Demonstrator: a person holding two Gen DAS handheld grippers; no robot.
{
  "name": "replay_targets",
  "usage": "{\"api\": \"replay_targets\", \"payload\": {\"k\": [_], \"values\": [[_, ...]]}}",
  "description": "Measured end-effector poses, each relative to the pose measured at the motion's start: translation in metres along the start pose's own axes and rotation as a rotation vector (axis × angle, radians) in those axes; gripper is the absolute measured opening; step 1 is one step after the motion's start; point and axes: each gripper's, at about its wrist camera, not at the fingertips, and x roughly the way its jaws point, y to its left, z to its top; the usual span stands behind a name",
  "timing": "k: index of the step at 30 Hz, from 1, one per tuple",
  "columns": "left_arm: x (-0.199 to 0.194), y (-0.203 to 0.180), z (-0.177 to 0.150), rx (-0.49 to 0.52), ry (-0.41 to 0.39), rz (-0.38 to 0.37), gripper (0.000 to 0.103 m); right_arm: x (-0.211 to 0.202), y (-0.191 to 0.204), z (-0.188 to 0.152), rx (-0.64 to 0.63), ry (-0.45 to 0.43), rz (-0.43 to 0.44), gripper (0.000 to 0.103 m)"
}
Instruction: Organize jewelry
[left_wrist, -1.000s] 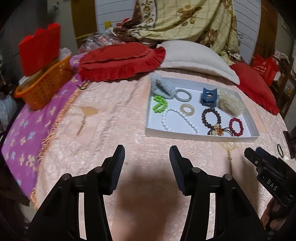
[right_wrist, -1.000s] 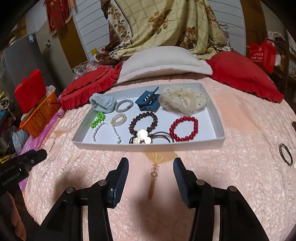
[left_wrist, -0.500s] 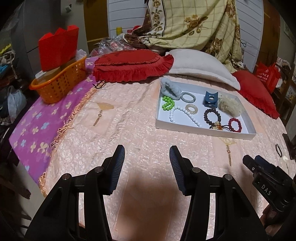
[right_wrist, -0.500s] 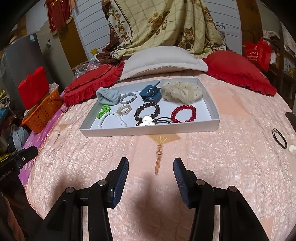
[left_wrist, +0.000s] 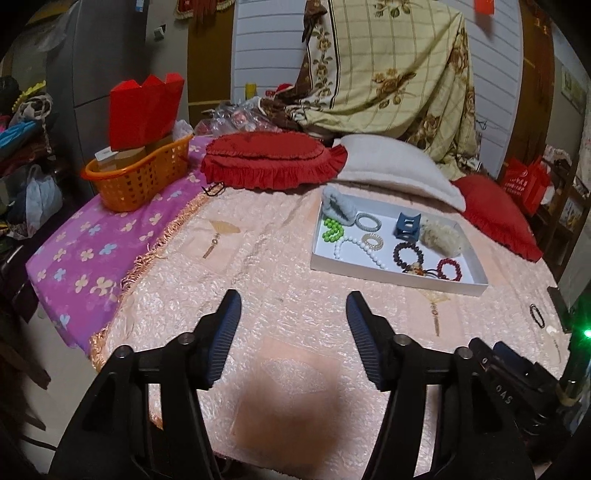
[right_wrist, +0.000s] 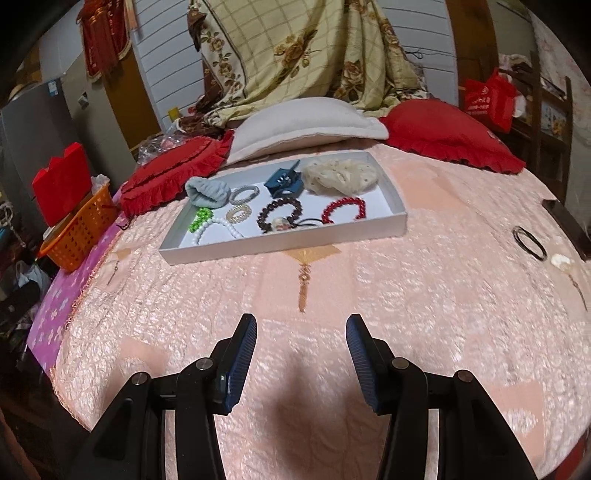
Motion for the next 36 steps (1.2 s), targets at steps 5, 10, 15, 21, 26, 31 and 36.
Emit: {"api": "replay_targets", "payload": {"k": [5,10,15,21,26,31,36], "values": [[-0.014,0.001,-0.002,0.015,-0.023,0.001,0.06,-0.011,0.004,-0.003,0.014,-0.011,0.004,0.049],[-0.02,0.0,-0.005,0.028,-0.033,0.002,0.06,-0.02,0.017,-0.004,-0.028,-0.036,0.001,0.049],[-0.02,-0.003,-0.007,0.047,-0.033,0.004,0.06,-0.025,0.028,-0.008,-0.071,-0.058,-0.007,0.049],[-0.017,-0.008,-0.009,0.072,-0.025,0.011,0.06,-0.025,0.033,-0.01,-0.093,-0.065,-0.013,0.049],[-0.015,-0.011,-0.011,0.088,-0.02,0.014,0.06,-0.025,0.032,-0.012,-0.091,-0.068,-0.02,0.05],[-0.015,-0.013,-0.013,0.096,-0.017,0.016,0.06,-0.024,0.028,-0.012,-0.08,-0.067,-0.026,0.05],[-0.016,-0.012,-0.013,0.093,-0.027,0.012,0.06,-0.024,0.027,-0.013,-0.081,-0.072,-0.033,0.05]]}}
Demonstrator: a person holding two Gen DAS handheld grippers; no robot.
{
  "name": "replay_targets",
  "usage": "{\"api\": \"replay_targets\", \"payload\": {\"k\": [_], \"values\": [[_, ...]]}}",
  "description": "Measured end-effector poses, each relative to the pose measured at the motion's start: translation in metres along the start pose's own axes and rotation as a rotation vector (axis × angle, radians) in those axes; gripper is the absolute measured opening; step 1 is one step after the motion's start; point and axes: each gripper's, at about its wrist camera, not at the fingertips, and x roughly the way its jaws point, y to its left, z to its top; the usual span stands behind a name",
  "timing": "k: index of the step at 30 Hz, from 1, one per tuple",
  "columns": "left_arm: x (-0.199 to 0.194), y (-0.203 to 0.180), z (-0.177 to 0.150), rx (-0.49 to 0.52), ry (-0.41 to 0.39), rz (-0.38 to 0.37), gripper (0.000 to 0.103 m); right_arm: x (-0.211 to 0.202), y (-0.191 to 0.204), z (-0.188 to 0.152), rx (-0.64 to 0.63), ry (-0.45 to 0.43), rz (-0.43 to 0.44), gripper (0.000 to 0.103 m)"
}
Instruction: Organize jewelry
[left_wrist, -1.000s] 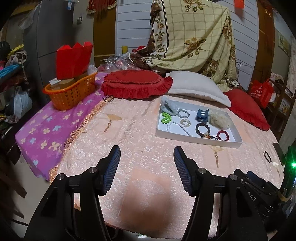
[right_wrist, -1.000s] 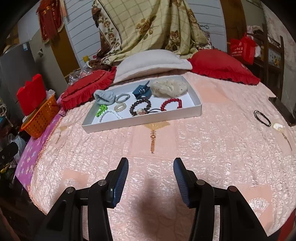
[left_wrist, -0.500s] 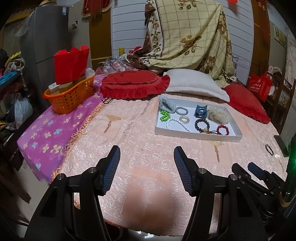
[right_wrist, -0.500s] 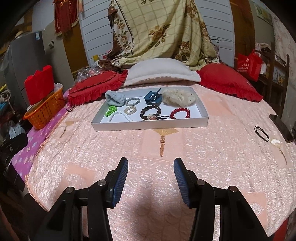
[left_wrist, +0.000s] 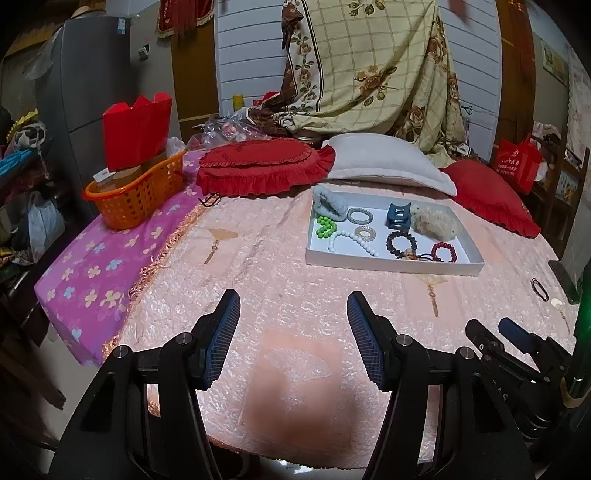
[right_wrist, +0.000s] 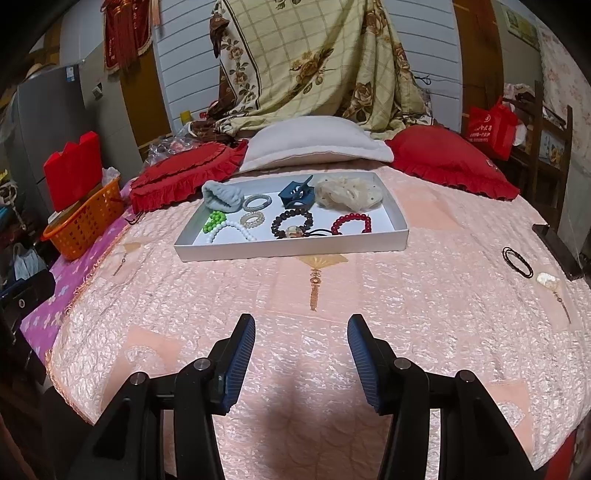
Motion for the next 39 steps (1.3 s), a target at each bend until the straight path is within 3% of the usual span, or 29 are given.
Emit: {"api": "replay_targets", "payload": {"k": [10,14,21,23,25,29,39], "values": [[-0.012,0.005,0.004,-0.021,-0.079,0.033,0.061,-0.004,0.0,0.002,-0.008,-0.017,-0.013,0.051],[-0.027,0.009,0.005,-0.032,-0.169,0.084,0.081,-0.011,0.003,0.006,-0.025,-0.044,-0.02,0.051],[-0.06,0.015,0.001,-0.037,-0.365,0.157,0.088,-0.029,0.01,0.017,-0.075,-0.086,-0.019,0.051],[-0.063,0.016,-0.001,-0.034,-0.383,0.162,0.088,-0.033,0.011,0.018,-0.086,-0.091,-0.019,0.057],[-0.059,0.015,-0.001,-0.015,-0.345,0.115,0.088,-0.037,0.011,0.017,-0.085,-0.1,-0.019,0.062],[-0.044,0.008,-0.002,0.019,-0.232,0.038,0.088,-0.039,0.012,0.011,-0.089,-0.103,-0.029,0.063],[-0.023,0.006,-0.003,-0.019,-0.111,-0.001,0.088,-0.029,0.006,0.003,-0.067,-0.07,-0.041,0.063]]}}
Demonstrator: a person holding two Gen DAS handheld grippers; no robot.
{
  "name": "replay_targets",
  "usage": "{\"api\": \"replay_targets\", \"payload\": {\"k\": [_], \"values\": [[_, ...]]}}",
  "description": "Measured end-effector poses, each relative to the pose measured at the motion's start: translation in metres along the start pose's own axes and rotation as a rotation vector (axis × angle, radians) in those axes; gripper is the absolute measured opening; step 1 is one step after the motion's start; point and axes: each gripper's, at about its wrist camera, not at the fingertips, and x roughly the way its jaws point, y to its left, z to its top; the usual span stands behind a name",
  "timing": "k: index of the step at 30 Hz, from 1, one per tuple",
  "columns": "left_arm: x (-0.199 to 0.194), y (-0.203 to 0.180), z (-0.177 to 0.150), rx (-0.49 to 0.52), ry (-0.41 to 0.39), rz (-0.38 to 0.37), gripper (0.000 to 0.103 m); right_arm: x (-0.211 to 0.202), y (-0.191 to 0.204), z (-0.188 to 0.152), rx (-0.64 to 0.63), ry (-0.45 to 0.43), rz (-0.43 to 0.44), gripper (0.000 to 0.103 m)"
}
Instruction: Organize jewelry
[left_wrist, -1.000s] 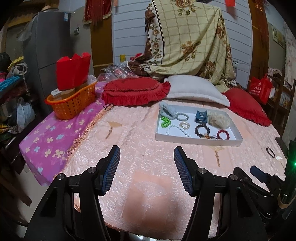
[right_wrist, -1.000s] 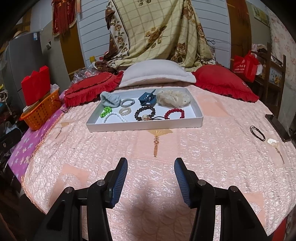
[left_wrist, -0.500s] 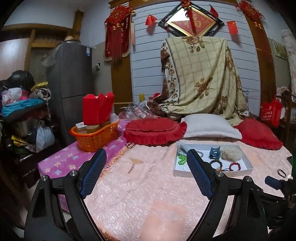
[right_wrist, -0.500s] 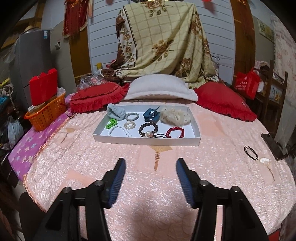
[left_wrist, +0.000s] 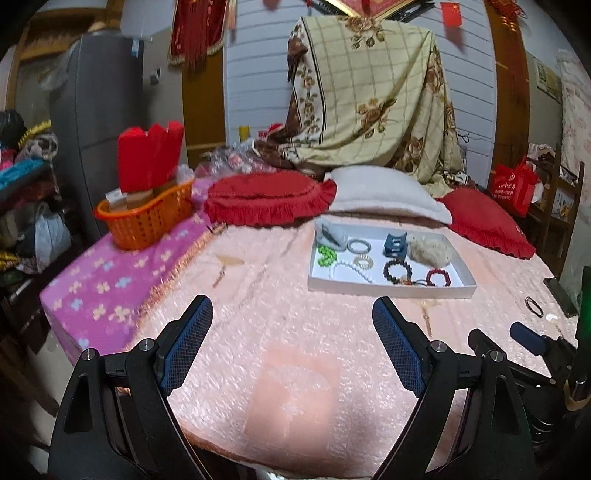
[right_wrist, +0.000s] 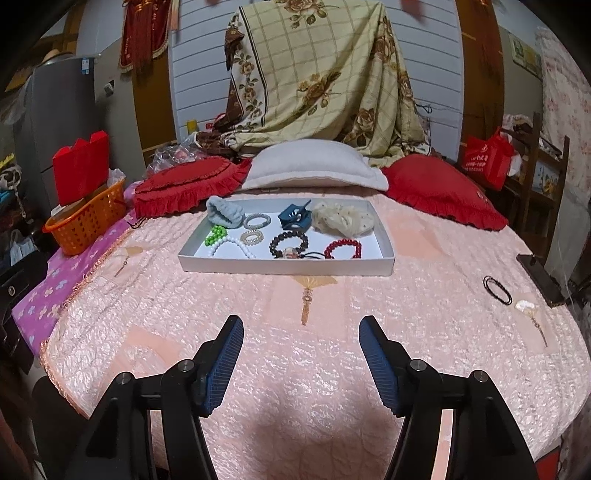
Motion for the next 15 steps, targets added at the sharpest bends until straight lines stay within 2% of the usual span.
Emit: {"api": "replay_targets", "payload": {"k": [4,15], "values": [[0.006,-0.005,-0.005,-0.004,0.037,-0.02,0.088,0.004,-0.003,-0.004,0.016,0.014,0.003,0.063],[0.008,-0.024,-0.012,0.055,0.037,-0.01,0.088,0.014,-0.013,-0.012,0.053,0.044,0.005,0.063]]}}
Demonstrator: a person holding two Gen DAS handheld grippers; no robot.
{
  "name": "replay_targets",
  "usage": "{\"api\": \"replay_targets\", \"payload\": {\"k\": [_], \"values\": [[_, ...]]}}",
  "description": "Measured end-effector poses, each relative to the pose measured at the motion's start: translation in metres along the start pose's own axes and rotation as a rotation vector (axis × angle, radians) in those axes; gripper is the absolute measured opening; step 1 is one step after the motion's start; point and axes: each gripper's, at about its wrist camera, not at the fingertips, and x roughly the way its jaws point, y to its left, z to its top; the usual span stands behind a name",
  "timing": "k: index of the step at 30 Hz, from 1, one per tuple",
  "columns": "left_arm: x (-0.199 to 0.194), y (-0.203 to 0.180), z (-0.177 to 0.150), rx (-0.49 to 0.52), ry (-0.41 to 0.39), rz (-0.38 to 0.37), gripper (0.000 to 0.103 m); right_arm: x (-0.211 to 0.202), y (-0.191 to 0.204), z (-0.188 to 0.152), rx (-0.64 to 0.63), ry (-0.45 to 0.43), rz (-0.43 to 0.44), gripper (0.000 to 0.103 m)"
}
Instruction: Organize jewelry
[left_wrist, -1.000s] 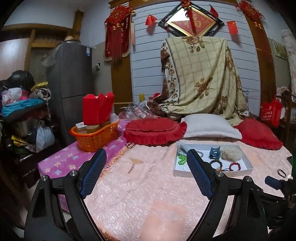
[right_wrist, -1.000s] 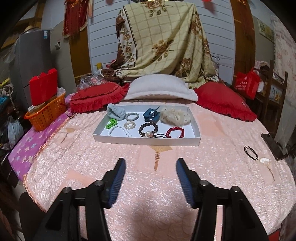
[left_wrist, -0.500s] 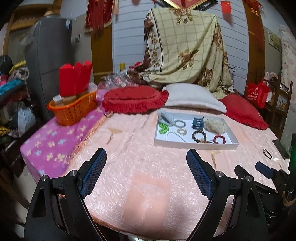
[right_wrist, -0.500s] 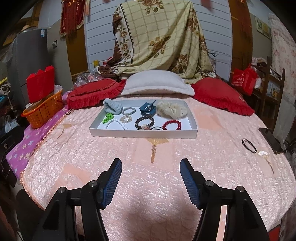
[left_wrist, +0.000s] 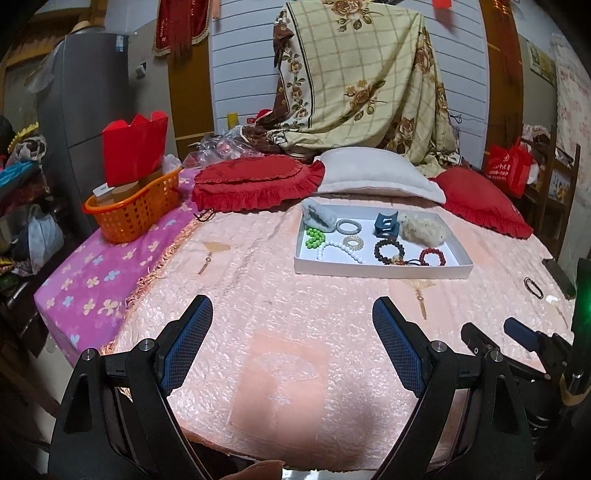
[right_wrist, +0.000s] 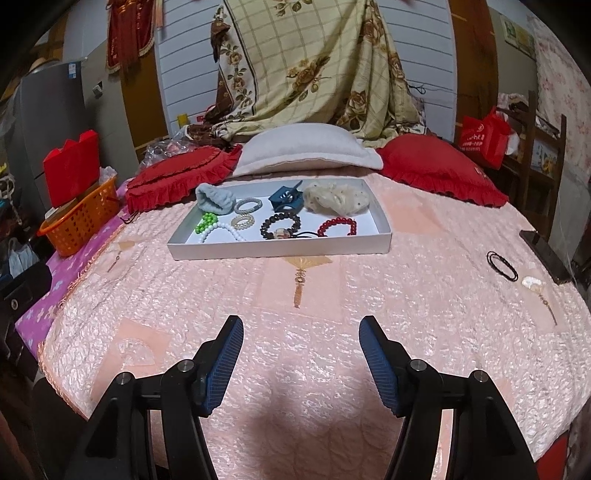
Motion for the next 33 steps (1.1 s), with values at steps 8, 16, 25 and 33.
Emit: {"api": "replay_targets", "payload": {"k": [8,16,25,33], "values": [[0.0,-0.004,-0.002,0.008,-0.004,-0.009,0.088,0.003,-0.006,0.0,0.017,0.01,-0.003,0.063],[0.007,-0.003,-0.004,0.003,0.032,-0.031,0.088,0.003,-0.004,-0.001,0.001,0.004,-0.014,0.063],[0.019,-0.003,-0.008,-0.008,0.081,-0.078,0.088,0.005,-0.005,-0.001,-0.005,0.006,-0.032,0.063],[0.034,-0.005,-0.016,-0.006,0.131,-0.085,0.088,0.009,-0.011,-0.002,0.009,0.012,-0.052,0.063]]}}
